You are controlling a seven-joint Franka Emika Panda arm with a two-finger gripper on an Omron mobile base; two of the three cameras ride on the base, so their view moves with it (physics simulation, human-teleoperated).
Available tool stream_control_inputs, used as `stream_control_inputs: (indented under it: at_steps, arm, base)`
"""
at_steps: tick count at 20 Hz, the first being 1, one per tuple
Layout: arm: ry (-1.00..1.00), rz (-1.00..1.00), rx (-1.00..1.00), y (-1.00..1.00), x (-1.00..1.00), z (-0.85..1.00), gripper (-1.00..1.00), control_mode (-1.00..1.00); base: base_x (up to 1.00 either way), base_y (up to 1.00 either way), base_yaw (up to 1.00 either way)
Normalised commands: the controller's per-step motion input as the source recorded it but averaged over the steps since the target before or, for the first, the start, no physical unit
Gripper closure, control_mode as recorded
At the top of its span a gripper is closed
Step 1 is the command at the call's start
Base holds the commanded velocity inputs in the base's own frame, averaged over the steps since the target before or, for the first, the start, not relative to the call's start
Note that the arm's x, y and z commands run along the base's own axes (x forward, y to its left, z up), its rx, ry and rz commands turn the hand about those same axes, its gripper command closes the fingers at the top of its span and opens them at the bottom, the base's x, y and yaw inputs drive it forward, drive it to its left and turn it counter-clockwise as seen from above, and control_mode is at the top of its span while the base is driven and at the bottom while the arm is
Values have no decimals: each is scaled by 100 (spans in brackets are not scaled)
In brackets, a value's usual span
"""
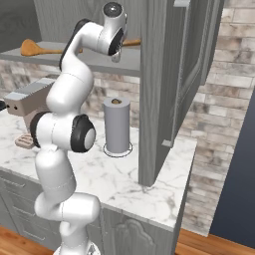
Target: Organize the utensils by type. Pick up the wooden spoons from the counter and place them in the open cabinet. Then pick up the metallic utensils from the counter and place them in the open drawer.
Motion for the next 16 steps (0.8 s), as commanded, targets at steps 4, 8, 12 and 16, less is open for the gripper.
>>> stream_control_inputs:
  at_steps: [4,8,12,16]
  arm:
    - [0,0,0,0,7,-46,100,-100]
    - [0,0,0,1,6,-41,-100,-100]
    - [7,0,0,0,16,-32,-100,-100]
    - [24,0,4,0,3,-23,-100,-100]
  base:
    - [0,0,0]
    - [0,0,0]
    - [0,0,0]
    - [0,0,0]
